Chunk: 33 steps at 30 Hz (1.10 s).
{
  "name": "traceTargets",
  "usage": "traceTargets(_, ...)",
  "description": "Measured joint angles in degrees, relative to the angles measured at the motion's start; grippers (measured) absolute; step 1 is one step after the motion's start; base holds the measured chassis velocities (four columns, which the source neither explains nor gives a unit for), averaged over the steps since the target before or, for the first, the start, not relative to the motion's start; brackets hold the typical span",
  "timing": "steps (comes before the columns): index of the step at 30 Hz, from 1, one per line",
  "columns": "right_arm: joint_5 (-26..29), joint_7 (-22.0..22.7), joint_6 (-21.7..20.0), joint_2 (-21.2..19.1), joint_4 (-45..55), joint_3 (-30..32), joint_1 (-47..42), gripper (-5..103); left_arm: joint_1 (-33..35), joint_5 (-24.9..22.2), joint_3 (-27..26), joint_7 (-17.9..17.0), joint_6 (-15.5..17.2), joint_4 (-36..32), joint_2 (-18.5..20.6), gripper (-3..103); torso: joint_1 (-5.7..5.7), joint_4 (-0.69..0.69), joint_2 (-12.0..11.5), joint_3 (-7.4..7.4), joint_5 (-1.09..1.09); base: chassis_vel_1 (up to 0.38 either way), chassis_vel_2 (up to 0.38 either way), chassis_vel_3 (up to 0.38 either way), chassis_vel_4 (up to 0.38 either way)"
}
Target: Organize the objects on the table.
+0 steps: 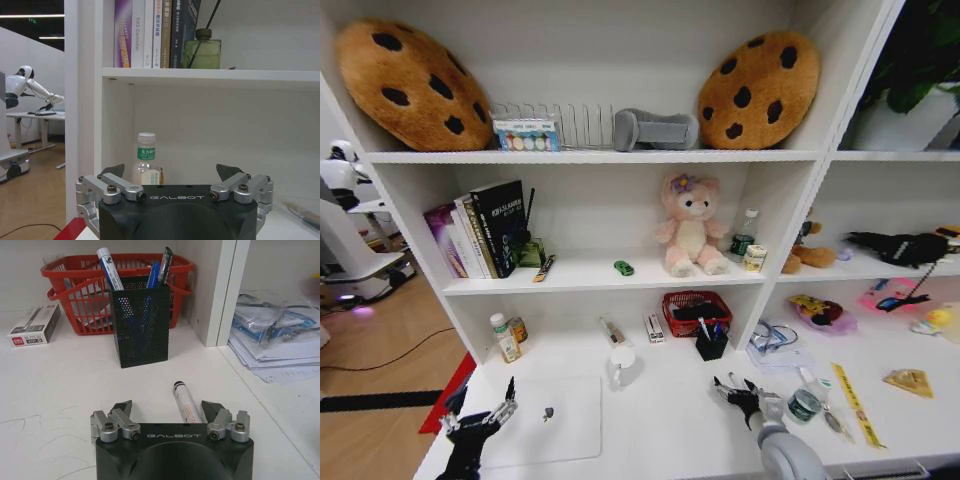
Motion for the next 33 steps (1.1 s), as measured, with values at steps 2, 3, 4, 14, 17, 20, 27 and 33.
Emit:
traceTargets(2, 0.0, 0.0, 0.0, 0.0, -0.1, 0.1, 0.0, 75, 0.2, -0.3, -0.2, -0.1, -0.1, 0.1, 0.0, 100, -0.01, 0.01, 0.0, 0.0, -0.01, 0.0, 0.0, 0.0, 0.0)
traceTargets(3, 0.0, 0.0, 0.0, 0.0, -0.2, 0.2, -0.1, 69, 0.3, -0.4, -0.3, -0.1, -0.2, 0.2, 0.0, 100, 0.0, 0.02, 0.0, 0.0, -0.01, 0.0, 0.0, 0.0, 0.0)
traceTargets(4, -0.1, 0.0, 0.1, -0.2, -0.2, 0.3, -0.2, 63, 0.3, -0.4, -0.3, -0.1, -0.2, 0.4, -0.1, 100, -0.01, 0.01, 0.0, 0.0, -0.01, 0.0, 0.0, 0.0, 0.0)
traceTargets(14, -0.2, -0.1, 0.3, -0.7, 0.0, 0.4, -0.3, 25, -0.5, -0.2, 0.1, -0.5, -0.2, 0.7, -0.6, 100, 0.0, 0.0, 0.0, 0.0, 0.01, 0.0, 0.0, 0.0, 0.0)
traceTargets(17, -0.3, -0.1, 0.3, -0.7, 0.0, 0.4, -0.2, 14, -0.4, -0.4, -0.1, -0.6, -0.2, 0.7, -0.6, 100, 0.0, 0.0, 0.0, 0.0, 0.01, 0.0, 0.0, 0.0, 0.0)
traceTargets(20, -0.5, -0.2, 0.3, -0.6, 0.1, 0.2, -0.2, 12, -0.4, -0.4, -0.1, -0.6, -0.2, 0.7, -0.6, 100, 0.0, 0.0, 0.0, 0.0, 0.01, 0.0, 0.0, 0.0, 0.0)
traceTargets(27, -4.6, -2.2, 3.9, -1.4, 2.0, 0.5, -0.5, 12, -0.4, -0.6, -0.2, -0.7, -0.2, 0.5, -0.6, 100, 0.0, 0.0, 0.0, 0.0, 0.0, 0.0, 0.0, 0.0, 0.0)
traceTargets(33, -13.1, -6.5, 12.4, -3.0, 3.3, 0.7, 2.3, 12, -0.5, -0.5, 0.0, -0.7, -0.1, 0.2, -0.9, 100, 0.0, 0.0, 0.0, 0.0, -0.01, 0.0, 0.0, 0.0, 0.0)
